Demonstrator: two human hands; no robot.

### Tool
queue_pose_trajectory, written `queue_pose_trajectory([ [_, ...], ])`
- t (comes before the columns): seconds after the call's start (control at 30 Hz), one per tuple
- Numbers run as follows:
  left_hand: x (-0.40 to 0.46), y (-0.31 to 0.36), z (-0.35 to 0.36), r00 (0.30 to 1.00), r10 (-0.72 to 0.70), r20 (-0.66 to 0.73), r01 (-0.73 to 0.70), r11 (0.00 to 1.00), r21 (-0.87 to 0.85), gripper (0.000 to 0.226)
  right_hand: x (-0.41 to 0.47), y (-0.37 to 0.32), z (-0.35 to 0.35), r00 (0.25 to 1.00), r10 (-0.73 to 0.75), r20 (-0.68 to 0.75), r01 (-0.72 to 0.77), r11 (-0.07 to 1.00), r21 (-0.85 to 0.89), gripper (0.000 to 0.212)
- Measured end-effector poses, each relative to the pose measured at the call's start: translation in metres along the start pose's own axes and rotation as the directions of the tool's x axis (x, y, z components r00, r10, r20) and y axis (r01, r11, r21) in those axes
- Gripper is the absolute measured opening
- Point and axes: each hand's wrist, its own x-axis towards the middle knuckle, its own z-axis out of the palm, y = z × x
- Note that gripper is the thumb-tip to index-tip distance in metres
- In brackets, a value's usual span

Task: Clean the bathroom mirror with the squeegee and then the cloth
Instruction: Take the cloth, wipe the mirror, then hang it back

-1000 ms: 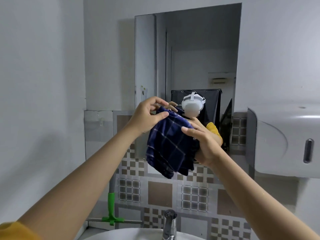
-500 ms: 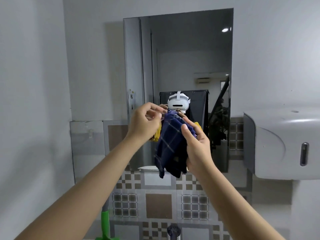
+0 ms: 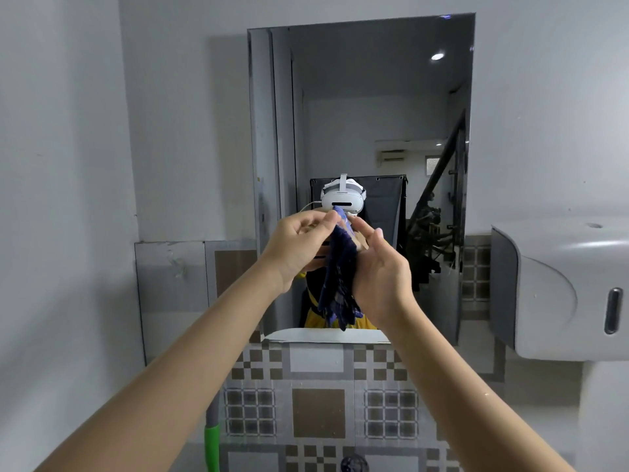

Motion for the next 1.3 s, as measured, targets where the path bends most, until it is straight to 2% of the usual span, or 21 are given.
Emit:
queue_pose_trajectory([
  [0.07,0.002,-0.002,-0.002,0.999,0.022,-0.048,-0.022,1.0,-0.012,0.013,0.004,0.001,-0.001,0.999,-0.006,0.047,0.007,1.0,-0.028,0.05],
  [0.17,0.007,-0.008,-0.007,0.997,0.003,-0.073,-0.005,1.0,-0.029,0.013,0.012,0.001,-0.004,0.995,-0.096,-0.026,0.086,0.963,-0.254,0.039],
  [0.2,0.008,-0.01,-0.007,0.997,0.002,-0.075,-0.004,1.0,-0.03,0.016,0.015,0.002,-0.005,0.984,-0.171,-0.057,0.141,0.926,-0.35,0.033],
  [0.27,0.01,-0.011,-0.006,0.998,0.016,-0.068,-0.019,0.999,-0.035,0.021,0.021,0.01,-0.008,0.934,-0.355,-0.032,0.272,0.766,-0.582,0.03],
  [0.33,0.012,-0.01,-0.004,0.998,0.042,-0.042,-0.044,0.998,-0.054,0.023,0.025,0.023,-0.009,0.906,-0.423,0.028,0.318,0.635,-0.704,0.032],
  [0.47,0.026,0.0,-0.011,0.988,0.125,0.09,-0.117,0.989,-0.096,0.026,0.039,0.036,-0.003,0.882,-0.464,0.085,0.416,0.679,-0.605,0.052],
  [0.6,0.043,0.024,-0.02,0.951,0.272,0.148,-0.283,0.957,0.058,0.025,0.057,0.037,0.015,0.769,-0.638,0.043,0.55,0.626,-0.553,0.05],
  [0.67,0.051,0.038,-0.024,0.93,0.347,0.117,-0.357,0.931,0.08,0.021,0.066,0.032,0.028,0.709,-0.706,0.003,0.588,0.588,-0.555,0.047],
  [0.73,0.061,0.049,-0.032,0.913,0.407,0.021,-0.407,0.91,0.079,0.019,0.081,0.023,0.039,0.661,-0.749,-0.053,0.598,0.568,-0.566,0.047],
  [0.77,0.068,0.052,-0.039,0.891,0.452,-0.038,-0.443,0.885,0.143,0.02,0.091,0.016,0.043,0.624,-0.779,-0.066,0.614,0.541,-0.574,0.047],
  [0.8,0.074,0.051,-0.048,0.854,0.515,-0.08,-0.474,0.832,0.29,0.023,0.102,0.007,0.047,0.582,-0.811,-0.065,0.633,0.501,-0.59,0.048],
  [0.87,0.088,0.042,-0.071,0.774,0.63,-0.061,-0.467,0.633,0.618,0.035,0.126,-0.015,0.057,0.507,-0.862,-0.026,0.638,0.395,-0.661,0.049],
  [0.9,0.095,0.035,-0.082,0.757,0.653,-0.021,-0.444,0.539,0.716,0.046,0.138,-0.027,0.063,0.485,-0.874,0.003,0.615,0.339,-0.712,0.05],
  [0.97,0.108,0.021,-0.104,0.766,0.64,0.057,-0.383,0.383,0.84,0.071,0.163,-0.046,0.076,0.451,-0.889,0.079,0.537,0.2,-0.82,0.05],
  [1.03,0.12,0.008,-0.118,0.811,0.576,0.1,-0.286,0.241,0.928,0.088,0.188,-0.059,0.089,0.417,-0.89,0.186,0.462,0.031,-0.886,0.049],
  [1.1,0.132,-0.007,-0.13,0.879,0.459,0.13,-0.224,0.156,0.962,0.101,0.214,-0.065,0.102,0.443,-0.855,0.269,0.404,-0.077,-0.911,0.048],
  [1.17,0.143,-0.023,-0.141,0.915,0.369,0.166,-0.212,0.09,0.973,0.11,0.239,-0.066,0.112,0.478,-0.812,0.334,0.347,-0.174,-0.922,0.048],
  [1.3,0.154,-0.038,-0.156,0.89,0.397,0.223,-0.256,0.03,0.966,0.116,0.279,-0.063,0.135,0.544,-0.679,0.492,0.276,-0.409,-0.87,0.047],
])
